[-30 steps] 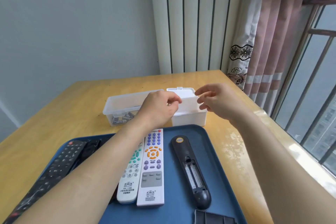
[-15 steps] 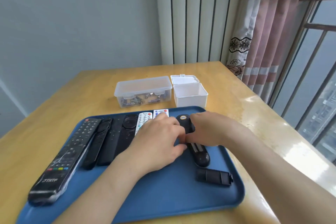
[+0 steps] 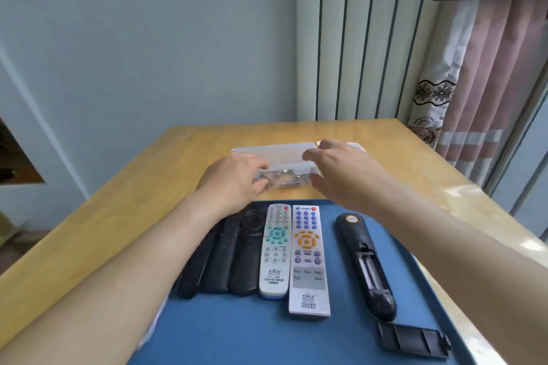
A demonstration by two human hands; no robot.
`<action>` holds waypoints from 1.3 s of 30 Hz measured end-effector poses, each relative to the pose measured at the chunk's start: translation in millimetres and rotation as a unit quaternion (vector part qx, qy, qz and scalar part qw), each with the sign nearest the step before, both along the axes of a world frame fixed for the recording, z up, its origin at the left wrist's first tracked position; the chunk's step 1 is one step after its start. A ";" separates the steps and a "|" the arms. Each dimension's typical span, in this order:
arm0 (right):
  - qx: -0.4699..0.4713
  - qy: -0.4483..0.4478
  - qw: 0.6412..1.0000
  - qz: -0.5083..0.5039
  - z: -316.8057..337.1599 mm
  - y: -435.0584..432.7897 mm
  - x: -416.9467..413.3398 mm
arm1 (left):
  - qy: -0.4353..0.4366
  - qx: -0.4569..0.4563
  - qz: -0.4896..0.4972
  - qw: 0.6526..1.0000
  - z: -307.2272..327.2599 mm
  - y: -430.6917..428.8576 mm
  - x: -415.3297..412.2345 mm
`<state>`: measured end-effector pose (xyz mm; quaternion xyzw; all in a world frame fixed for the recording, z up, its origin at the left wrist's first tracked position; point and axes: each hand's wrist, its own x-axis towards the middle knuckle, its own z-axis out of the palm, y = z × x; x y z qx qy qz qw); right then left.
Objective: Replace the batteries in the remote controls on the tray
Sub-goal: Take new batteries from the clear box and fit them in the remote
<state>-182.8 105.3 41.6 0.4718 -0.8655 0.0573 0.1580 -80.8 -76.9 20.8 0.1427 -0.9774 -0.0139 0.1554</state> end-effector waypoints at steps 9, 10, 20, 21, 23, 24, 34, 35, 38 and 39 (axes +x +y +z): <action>0.149 0.148 0.977 -0.019 -38.9 -63.1 -38.6 | -0.027 -0.180 -0.042 0.982 -29.3 -48.7 -31.8; 0.158 0.168 0.973 0.008 -40.0 -63.1 -39.9 | -0.015 -0.214 -0.071 0.974 -29.5 -51.6 -30.4; -0.036 -0.024 0.997 0.061 -27.2 -49.7 -52.5 | -0.055 -0.108 -0.081 0.989 12.6 -72.8 -6.4; -0.055 -0.052 0.996 0.052 -26.8 -48.9 -50.6 | -0.035 -0.077 -0.078 0.993 16.5 -75.0 -4.2; -0.061 -0.113 0.991 0.041 -27.4 -50.9 -45.1 | 0.022 -0.031 -0.074 0.997 22.1 -77.1 -3.7; -0.072 -0.143 0.986 0.040 -27.8 -52.3 -43.2 | 0.058 -0.024 -0.066 0.996 23.8 -76.8 -5.1; 0.013 -0.097 0.994 0.051 -23.8 -56.7 -36.0 | 0.238 0.081 0.113 0.961 35.0 -111.2 -43.9; 0.020 -0.087 0.995 0.049 -22.6 -58.5 -37.5 | 0.218 0.086 0.120 0.965 33.3 -116.2 -48.7; 0.043 -0.072 0.996 0.039 -13.2 -63.4 -38.6 | 0.082 0.062 0.173 0.980 24.0 -121.6 -57.4; 0.055 -0.072 0.995 0.037 -10.3 -66.3 -38.3 | 0.043 0.062 0.195 0.978 21.4 -121.7 -58.4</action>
